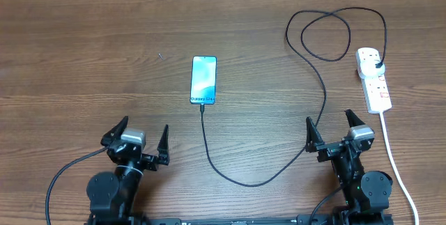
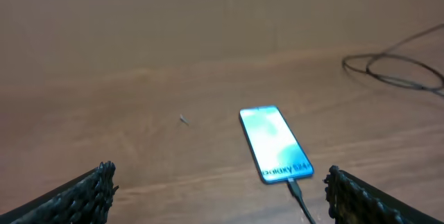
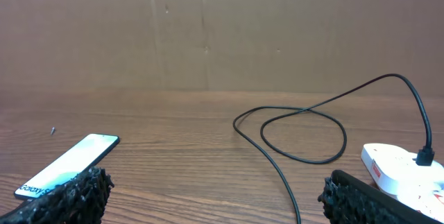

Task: Plug charger to phone and switch on socket

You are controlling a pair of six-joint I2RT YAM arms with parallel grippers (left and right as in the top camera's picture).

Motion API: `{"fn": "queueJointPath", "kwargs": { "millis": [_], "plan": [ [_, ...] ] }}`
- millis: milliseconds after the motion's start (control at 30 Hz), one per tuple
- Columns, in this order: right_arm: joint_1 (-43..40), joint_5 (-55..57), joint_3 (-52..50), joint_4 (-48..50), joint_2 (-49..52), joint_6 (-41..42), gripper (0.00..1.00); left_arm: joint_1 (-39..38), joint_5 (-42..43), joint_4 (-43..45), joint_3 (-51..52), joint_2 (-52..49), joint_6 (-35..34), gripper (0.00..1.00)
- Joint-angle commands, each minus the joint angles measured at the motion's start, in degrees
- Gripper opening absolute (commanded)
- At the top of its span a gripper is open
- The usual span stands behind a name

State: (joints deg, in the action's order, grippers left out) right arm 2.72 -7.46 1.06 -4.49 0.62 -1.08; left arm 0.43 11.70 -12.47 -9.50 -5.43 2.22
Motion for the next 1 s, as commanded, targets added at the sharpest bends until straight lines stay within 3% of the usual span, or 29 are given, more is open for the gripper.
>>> {"fn": "queueJointPath", "kwargs": {
  "millis": [0, 267, 500, 967],
  "plan": [
    [0.11, 0.33, -0.59, 0.24, -0.46, -0.09, 1.00, 0.37, -3.45, 3.17, 3.72, 3.74, -3.19, 1.00],
    [0.11, 0.33, -0.59, 0.24, -0.46, -0.07, 1.00, 0.42, -8.04, 8.87, 9.14, 5.25, -7.69, 1.00],
    [0.11, 0.35, -0.59, 0.24, -0.46, -0.09, 1.00, 0.42, -12.33, 8.22, 9.25, 5.25, -8.41, 1.00],
    [0.11, 0.33, -0.59, 0.24, -0.46, -0.07, 1.00, 0.42, -10.80, 7.96, 9.22, 5.25, -0.96, 1.00]
  ]
}}
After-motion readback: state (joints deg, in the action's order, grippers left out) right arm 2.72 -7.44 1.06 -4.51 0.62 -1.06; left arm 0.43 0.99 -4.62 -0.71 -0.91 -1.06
